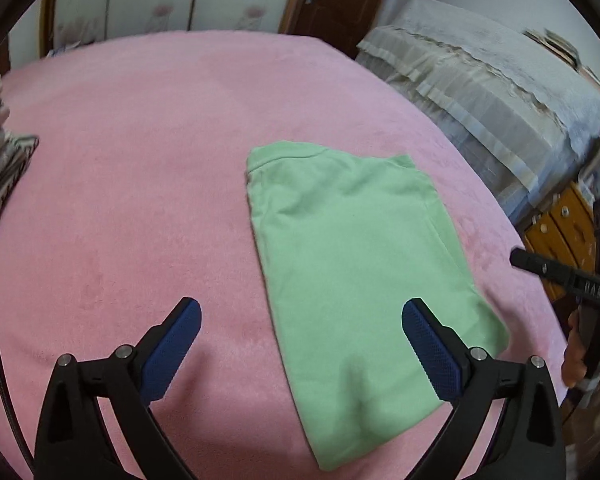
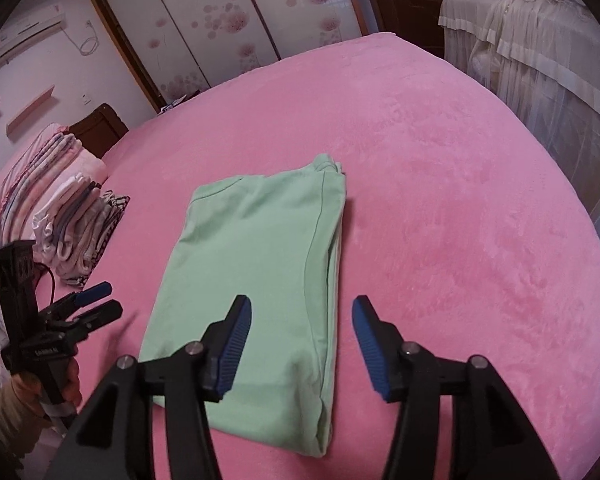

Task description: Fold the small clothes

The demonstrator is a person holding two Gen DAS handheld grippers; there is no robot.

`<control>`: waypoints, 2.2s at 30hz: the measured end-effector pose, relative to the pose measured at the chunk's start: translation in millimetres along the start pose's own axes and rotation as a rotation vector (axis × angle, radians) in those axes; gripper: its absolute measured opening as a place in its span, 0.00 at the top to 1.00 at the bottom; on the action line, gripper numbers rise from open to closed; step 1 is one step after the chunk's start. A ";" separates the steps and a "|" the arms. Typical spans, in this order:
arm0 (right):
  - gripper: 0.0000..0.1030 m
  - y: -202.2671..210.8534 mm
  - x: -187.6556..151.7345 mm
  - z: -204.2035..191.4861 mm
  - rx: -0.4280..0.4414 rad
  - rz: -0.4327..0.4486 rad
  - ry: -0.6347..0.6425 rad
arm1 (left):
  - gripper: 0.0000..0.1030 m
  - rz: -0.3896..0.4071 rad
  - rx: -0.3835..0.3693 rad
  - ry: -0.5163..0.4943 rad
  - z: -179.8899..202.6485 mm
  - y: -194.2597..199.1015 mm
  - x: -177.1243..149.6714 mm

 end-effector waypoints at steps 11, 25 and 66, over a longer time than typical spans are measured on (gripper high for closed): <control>0.49 -27.3 -1.6 21.3 0.135 -0.134 -0.056 | 0.01 -0.107 -0.099 0.084 -9.1 -40.2 16.9; 0.49 -95.5 -13.1 66.4 0.330 -0.243 -0.267 | 0.01 -0.246 -0.260 0.162 -21.7 -111.9 7.5; 0.93 -74.4 53.2 -29.5 0.300 -0.022 -0.022 | 0.94 0.048 -0.268 0.089 12.6 -74.3 72.5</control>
Point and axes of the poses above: each gripper's, at about its wrist camera, not at the fingertips, and y roughly against the way its jaws point, z to its right, x to its top, the point moved 3 cm from there along -y, roughly the way its jaws point, and after that the axes turned 6 degrees about z, right-handed, at the moved point
